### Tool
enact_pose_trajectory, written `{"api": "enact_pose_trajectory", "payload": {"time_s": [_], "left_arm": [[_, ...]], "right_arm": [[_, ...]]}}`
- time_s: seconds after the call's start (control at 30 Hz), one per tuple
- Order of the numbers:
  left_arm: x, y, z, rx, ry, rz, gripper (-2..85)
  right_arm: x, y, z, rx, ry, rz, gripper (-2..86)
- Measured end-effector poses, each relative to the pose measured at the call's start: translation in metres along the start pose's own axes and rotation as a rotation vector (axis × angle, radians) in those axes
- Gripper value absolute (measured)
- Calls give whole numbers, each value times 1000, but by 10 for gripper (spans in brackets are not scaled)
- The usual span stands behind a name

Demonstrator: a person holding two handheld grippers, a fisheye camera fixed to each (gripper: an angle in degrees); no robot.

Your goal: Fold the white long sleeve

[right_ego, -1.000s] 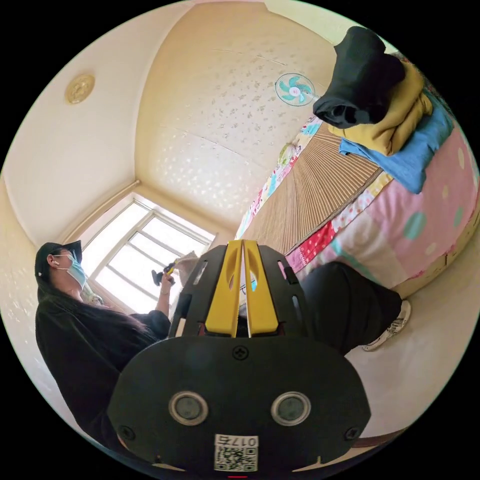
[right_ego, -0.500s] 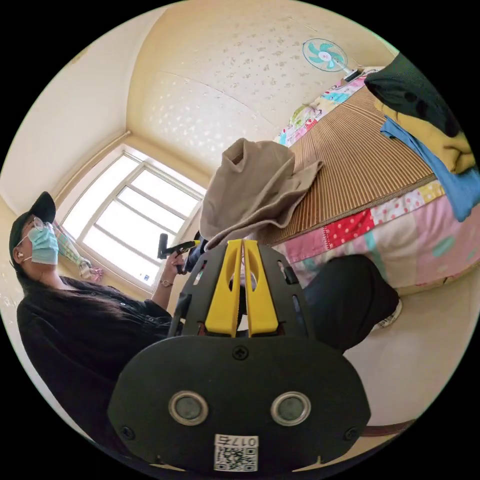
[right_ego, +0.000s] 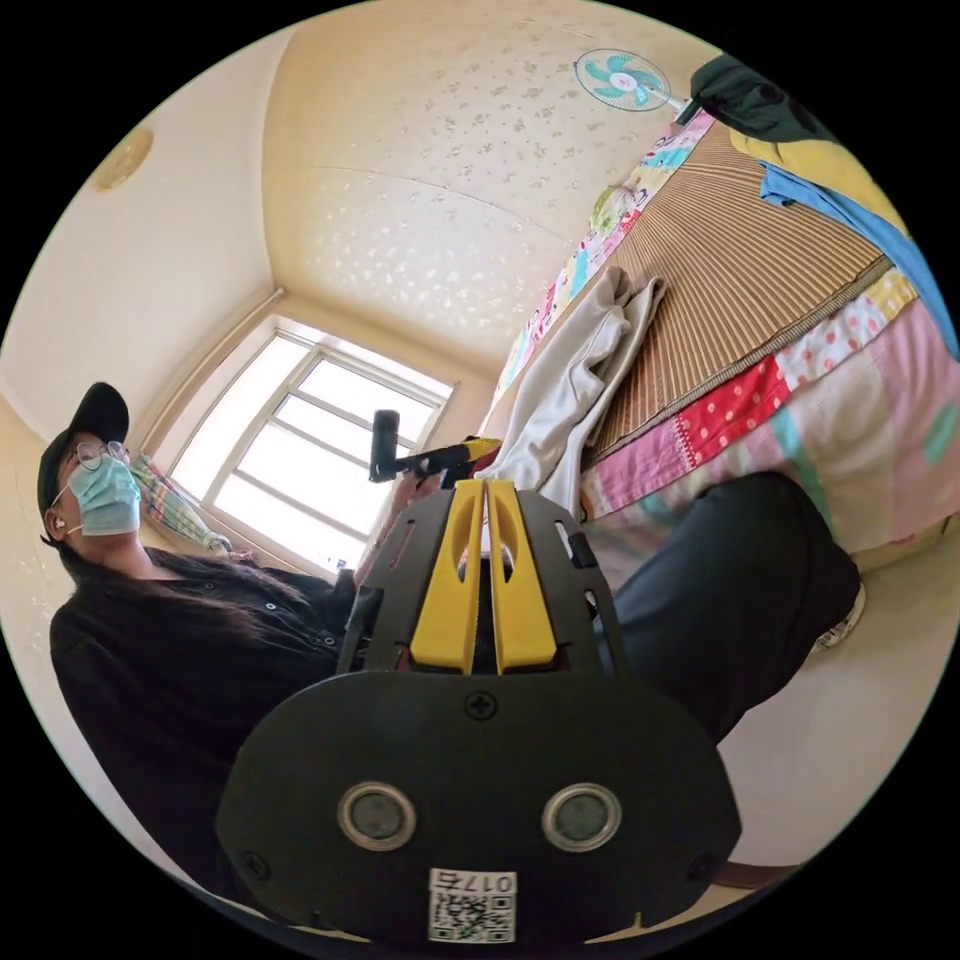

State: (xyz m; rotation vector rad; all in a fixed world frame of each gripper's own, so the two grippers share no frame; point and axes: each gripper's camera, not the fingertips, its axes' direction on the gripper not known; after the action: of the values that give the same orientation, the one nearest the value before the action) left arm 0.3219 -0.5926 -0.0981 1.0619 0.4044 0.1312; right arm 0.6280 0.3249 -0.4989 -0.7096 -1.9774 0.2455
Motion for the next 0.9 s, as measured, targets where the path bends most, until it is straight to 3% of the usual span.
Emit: {"api": "enact_pose_trajectory", "payload": {"time_s": [0.13, 0.2, 0.3, 0.37, 0.43, 0.57, 0.7, 0.8, 0.9], "left_arm": [[4, -31, 95, -173, -290, -47, 96], [8, -20, 88, -131, -322, -41, 63], [2, 9, 14, 16, -29, -80, 18], [-5, 44, -92, 264, 243, -67, 5], [1, 72, -177, 447, 337, -3, 1], [31, 123, -331, 674, 323, 157, -4], [58, 158, -405, 743, 326, 238, -6], [77, 188, -440, 776, 350, 273, -6], [81, 224, -471, 806, 300, 225, -6]], "right_arm": [[13, 43, -28, 34, 9, 0, 5], [21, 64, -45, 55, 40, 9, 6], [30, 94, -65, 73, 136, -6, 11], [30, 103, -68, 75, 194, -50, 16], [29, 103, -58, 75, 247, -147, 33], [22, 82, -7, 65, 401, -370, 93], [15, 53, 101, 25, 428, -645, 153], [13, 33, 193, -98, 494, -667, 151], [4, 25, 223, -107, 459, -646, 137]]}}
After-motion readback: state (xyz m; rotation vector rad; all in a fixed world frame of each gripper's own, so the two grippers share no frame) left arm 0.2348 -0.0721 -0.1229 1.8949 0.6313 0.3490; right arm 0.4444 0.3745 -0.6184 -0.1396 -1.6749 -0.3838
